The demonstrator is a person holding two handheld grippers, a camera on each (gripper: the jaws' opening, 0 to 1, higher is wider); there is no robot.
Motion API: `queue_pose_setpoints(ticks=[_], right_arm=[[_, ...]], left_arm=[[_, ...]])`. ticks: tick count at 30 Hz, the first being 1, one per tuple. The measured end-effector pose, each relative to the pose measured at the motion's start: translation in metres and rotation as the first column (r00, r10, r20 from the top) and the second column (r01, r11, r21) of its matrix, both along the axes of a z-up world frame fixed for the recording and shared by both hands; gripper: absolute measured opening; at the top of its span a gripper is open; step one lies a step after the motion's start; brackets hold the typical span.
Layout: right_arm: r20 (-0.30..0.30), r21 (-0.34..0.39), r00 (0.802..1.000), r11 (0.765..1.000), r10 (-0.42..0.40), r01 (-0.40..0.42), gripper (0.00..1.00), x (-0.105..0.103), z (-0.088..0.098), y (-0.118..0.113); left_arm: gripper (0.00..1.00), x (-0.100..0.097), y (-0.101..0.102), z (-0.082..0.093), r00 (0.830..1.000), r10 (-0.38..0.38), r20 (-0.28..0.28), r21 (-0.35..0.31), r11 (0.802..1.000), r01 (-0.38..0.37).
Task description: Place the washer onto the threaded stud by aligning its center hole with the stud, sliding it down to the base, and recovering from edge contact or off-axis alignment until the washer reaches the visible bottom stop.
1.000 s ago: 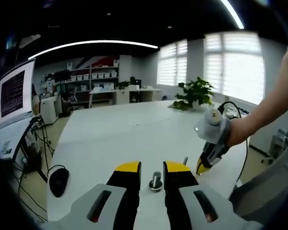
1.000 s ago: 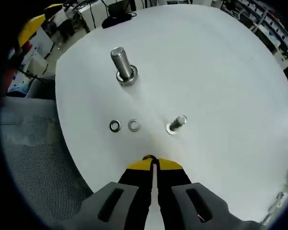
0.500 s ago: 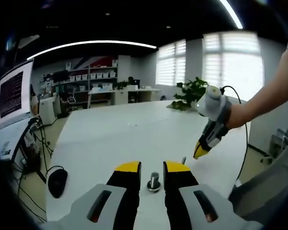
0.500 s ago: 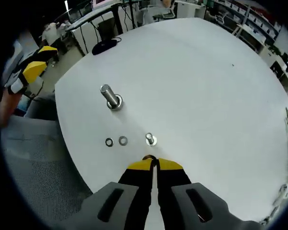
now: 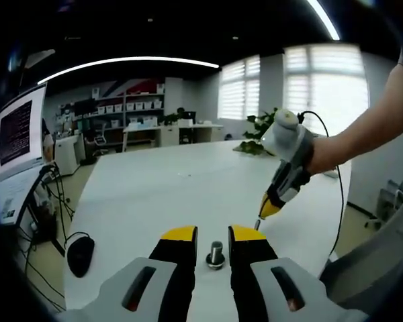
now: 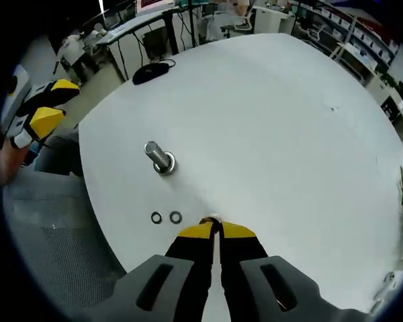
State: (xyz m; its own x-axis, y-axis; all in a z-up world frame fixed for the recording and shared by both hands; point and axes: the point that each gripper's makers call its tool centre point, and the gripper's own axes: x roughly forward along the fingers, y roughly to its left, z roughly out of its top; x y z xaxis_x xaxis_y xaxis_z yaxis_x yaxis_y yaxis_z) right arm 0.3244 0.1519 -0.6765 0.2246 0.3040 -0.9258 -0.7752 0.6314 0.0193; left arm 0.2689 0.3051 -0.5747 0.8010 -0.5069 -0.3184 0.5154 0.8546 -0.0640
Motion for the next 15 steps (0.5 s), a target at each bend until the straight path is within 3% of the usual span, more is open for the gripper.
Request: queue_pose_setpoints(ticks=[15], right_arm=[[-0.013,-0.054,0.999,0.998,0.037,-0.038,0.04,0.0043,-0.0056,-0.0006]], left_arm=[[0.16,0.0011,0.0052,0.0008,1.0,0.015,-0.001,-0.007,1.0,-0.015]])
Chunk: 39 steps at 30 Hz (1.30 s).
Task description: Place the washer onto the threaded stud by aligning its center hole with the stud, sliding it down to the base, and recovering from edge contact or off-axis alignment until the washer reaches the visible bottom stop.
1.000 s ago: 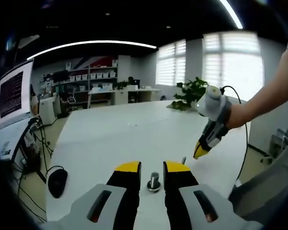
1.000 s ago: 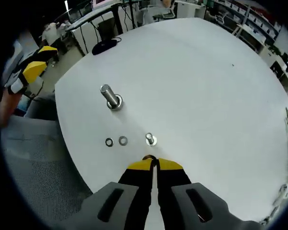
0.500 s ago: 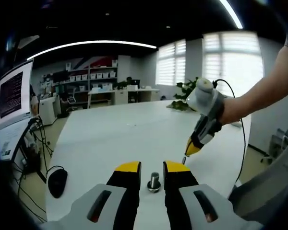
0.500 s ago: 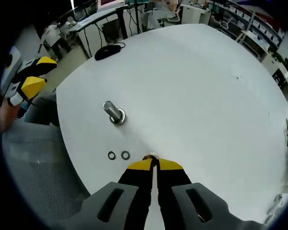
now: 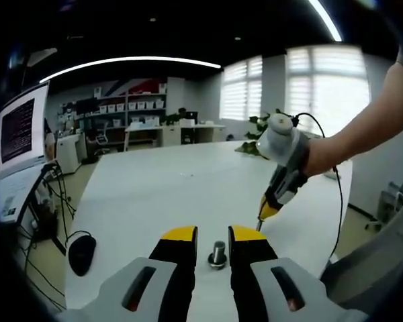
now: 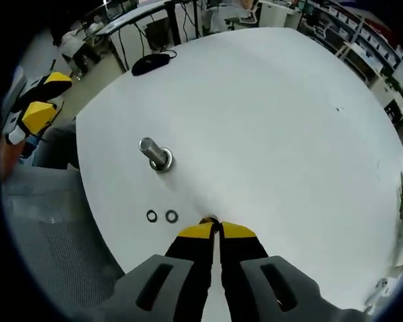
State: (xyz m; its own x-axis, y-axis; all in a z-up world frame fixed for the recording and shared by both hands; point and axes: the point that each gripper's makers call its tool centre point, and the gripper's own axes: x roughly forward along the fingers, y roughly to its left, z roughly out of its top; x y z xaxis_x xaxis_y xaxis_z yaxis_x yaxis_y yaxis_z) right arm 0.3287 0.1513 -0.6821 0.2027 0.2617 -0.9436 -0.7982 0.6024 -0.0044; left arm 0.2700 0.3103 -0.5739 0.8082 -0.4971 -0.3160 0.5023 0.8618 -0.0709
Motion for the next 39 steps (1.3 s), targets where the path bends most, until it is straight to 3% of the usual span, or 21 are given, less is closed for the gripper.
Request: queue_pose_setpoints(ticks=[29,39], right_arm=[[0.009,-0.043,0.998,0.997,0.058,-0.058,0.05,-0.0013,-0.0025,-0.0006],[0.022,-0.022,0.999,0.999,0.047,-0.047,0.07,0.0004,0.0029,0.0016]], left_arm=[[0.16,-0.0009,0.0001,-0.0009,1.0,-0.001,-0.007,0.003,1.0,0.001],[0.16,-0.0008,0.0033,-0.0002,1.0,0.008,-0.005,0.006,1.0,-0.008]])
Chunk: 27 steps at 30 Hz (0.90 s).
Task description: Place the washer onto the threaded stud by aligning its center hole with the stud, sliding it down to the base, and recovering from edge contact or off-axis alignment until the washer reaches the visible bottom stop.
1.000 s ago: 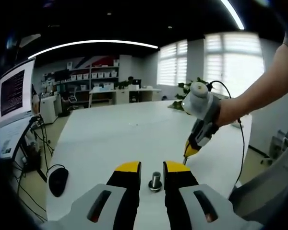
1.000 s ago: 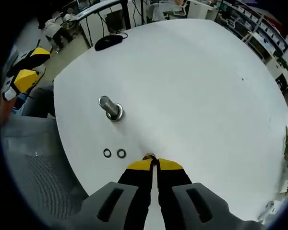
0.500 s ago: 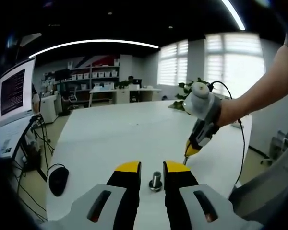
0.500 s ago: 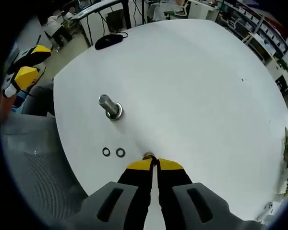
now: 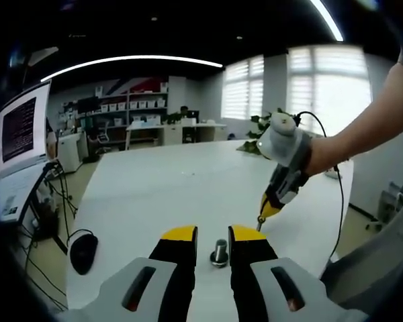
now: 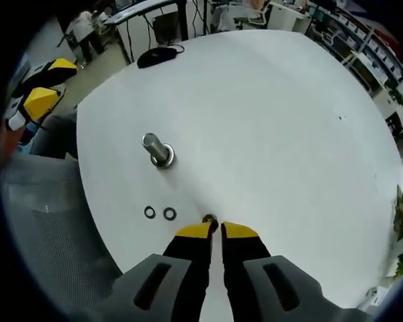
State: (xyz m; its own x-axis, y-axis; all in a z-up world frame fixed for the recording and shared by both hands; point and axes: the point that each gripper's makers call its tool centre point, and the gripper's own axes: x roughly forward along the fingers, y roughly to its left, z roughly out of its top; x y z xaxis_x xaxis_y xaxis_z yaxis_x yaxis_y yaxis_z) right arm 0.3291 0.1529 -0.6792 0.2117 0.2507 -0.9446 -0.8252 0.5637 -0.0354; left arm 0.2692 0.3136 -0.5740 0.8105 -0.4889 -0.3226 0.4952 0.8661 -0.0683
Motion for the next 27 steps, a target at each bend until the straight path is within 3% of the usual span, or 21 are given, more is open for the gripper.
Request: queue_pose_setpoints(ticks=[17,27], right_arm=[[0.012,0.006,0.999,0.999,-0.033,0.033,0.1,-0.004,0.004,-0.011],[-0.022,0.044,0.995,0.994,-0.1,0.101,0.11,-0.019,-0.004,-0.018]], left_arm=[[0.16,0.0,-0.002,0.001,1.0,-0.006,0.006,0.002,1.0,0.006],[0.16,0.0,-0.004,0.002,1.0,-0.012,0.009,0.003,1.0,0.012]])
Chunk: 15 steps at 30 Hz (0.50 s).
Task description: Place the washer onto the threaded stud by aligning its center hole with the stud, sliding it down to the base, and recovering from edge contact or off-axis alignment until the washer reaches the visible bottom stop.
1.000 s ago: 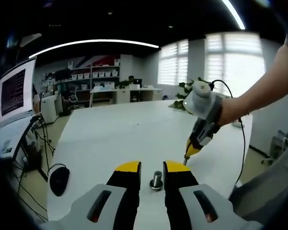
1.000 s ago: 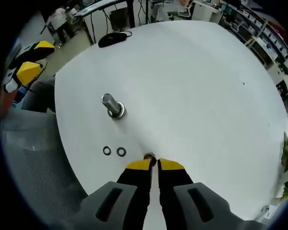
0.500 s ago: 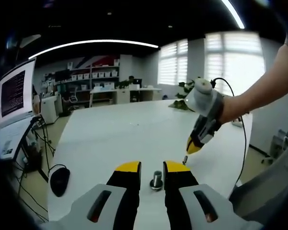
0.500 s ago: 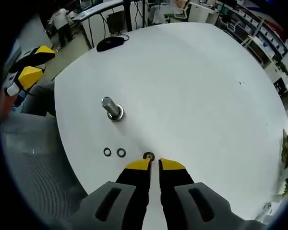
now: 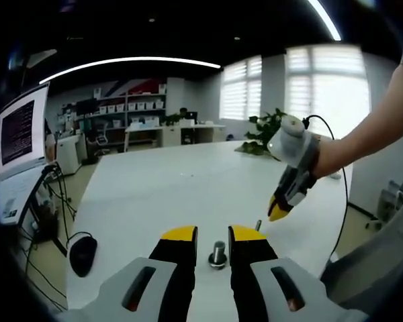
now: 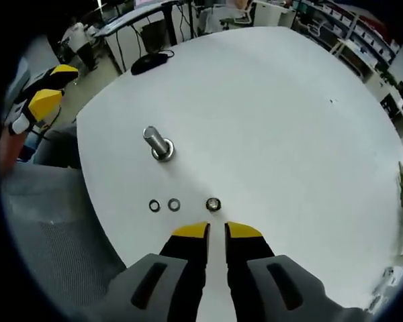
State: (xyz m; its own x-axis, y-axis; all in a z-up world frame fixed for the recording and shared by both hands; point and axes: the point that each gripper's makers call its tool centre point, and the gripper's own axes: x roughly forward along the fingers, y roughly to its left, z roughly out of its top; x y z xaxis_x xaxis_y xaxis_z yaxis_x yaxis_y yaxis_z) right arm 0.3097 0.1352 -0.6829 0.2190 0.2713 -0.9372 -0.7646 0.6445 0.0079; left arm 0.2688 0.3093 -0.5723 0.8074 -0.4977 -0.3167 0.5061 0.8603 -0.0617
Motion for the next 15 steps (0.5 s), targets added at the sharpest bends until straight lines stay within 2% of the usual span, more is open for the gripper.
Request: queue_pose_setpoints(ticks=[7,15], right_arm=[[-0.032,-0.002,0.999,1.0,-0.004,0.004,0.12,-0.014,-0.013,0.003],[-0.065,0.024,0.998,1.0,-0.008,0.01,0.13,-0.026,-0.024,0.021]], left_arm=[[0.16,0.001,-0.001,0.001,1.0,-0.001,0.003,-0.001,1.0,0.001],[0.16,0.0,0.0,0.0,1.0,0.001,-0.002,-0.007,1.0,-0.001]])
